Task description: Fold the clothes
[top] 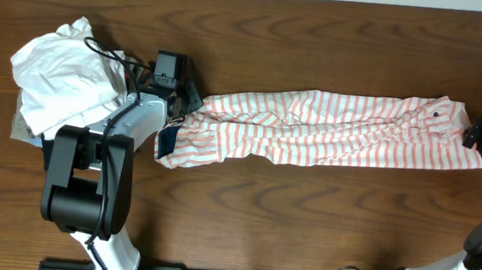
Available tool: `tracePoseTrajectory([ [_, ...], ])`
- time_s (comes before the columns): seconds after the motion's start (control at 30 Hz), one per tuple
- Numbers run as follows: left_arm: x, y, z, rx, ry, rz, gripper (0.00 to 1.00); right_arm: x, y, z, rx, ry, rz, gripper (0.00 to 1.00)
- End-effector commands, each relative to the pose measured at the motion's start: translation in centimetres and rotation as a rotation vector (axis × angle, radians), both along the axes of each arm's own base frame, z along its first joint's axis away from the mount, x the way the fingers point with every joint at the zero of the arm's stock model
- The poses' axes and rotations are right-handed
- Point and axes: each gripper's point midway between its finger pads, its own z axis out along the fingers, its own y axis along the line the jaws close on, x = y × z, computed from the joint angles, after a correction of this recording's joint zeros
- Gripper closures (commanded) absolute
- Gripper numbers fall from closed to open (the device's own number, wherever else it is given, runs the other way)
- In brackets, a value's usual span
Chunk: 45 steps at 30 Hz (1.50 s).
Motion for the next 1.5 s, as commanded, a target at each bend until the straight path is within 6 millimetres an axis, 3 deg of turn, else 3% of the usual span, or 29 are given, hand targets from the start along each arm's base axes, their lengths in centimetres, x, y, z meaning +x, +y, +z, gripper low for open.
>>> tracePoseTrajectory([
  [0.0, -0.6, 0.4, -1.0, 0.023, 0.028, -0.009, 0.77, -0.3, 0.5, -1.9, 0.047, 0.028, 0.023, 0.01],
  [0.3, -1.1, 0.4, -1.3, 0.026, 0.052, -0.009, 0.77, -0.7, 3.2, -7.6, 0.242, 0.092, 0.041, 0.01],
  [0.5, -1.1, 0.5, -1.3, 0.027, 0.053, -0.009, 0.77, 0.6, 5.9, -9.1, 0.377, 0.043, 0.095, 0.01],
  [0.97, -1.1, 0.5, -1.3, 0.027, 0.054, -0.009, 0.77, 2.6, 9.2, -8.9, 0.428, 0.004, 0.181, 0.01],
  [1.33, -1.3, 0.5, -1.4, 0.028, 0.061, -0.009, 0.77, 3.7, 9.0, -8.6, 0.449, -0.026, 0.109, 0.01],
  [1.47, -1.3, 0.5, -1.4, 0.028, 0.061, -0.009, 0.77, 3.9, 9.1, -8.6, 0.448, -0.030, 0.110, 0.11],
])
